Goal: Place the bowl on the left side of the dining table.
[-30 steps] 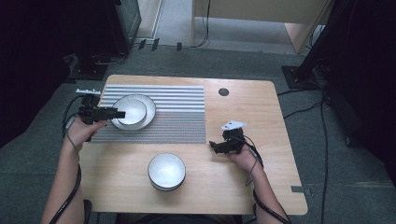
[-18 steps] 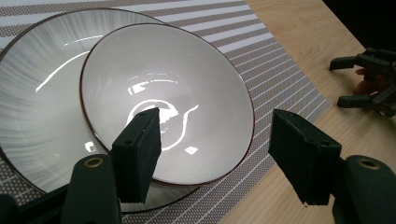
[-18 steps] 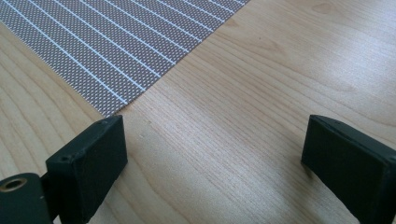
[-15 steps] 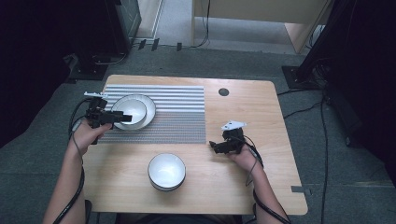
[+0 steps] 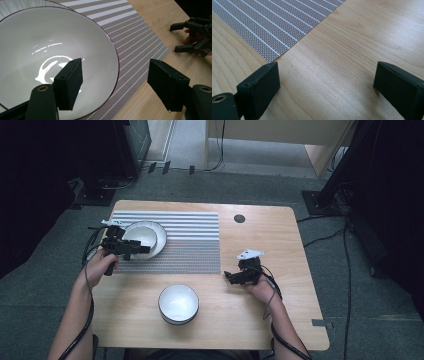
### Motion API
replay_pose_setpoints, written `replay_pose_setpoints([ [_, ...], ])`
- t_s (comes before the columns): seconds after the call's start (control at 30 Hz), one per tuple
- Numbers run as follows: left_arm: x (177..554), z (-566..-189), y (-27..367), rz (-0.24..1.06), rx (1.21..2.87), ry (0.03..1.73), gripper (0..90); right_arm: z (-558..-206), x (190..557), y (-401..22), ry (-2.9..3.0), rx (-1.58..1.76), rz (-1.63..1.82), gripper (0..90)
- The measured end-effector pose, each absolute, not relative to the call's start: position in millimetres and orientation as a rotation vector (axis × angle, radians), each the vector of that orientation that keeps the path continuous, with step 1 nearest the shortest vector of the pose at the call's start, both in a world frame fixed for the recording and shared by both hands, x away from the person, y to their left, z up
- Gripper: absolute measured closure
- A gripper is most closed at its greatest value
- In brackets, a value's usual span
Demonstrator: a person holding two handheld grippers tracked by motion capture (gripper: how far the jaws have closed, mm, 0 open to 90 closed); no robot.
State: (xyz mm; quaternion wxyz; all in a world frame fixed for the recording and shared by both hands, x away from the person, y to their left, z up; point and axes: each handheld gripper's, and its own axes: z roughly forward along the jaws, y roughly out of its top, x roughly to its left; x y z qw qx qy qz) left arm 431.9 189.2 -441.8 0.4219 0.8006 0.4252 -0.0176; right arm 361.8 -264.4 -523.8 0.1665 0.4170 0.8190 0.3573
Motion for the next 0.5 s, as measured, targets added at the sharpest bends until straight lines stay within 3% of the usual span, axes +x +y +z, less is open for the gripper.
replay_pose_setpoints([
  [0.5,425,-446,160,-0.054,2.086,0.928,27.1,-524,362,-264,2.331,1.187,1.017,6.2],
])
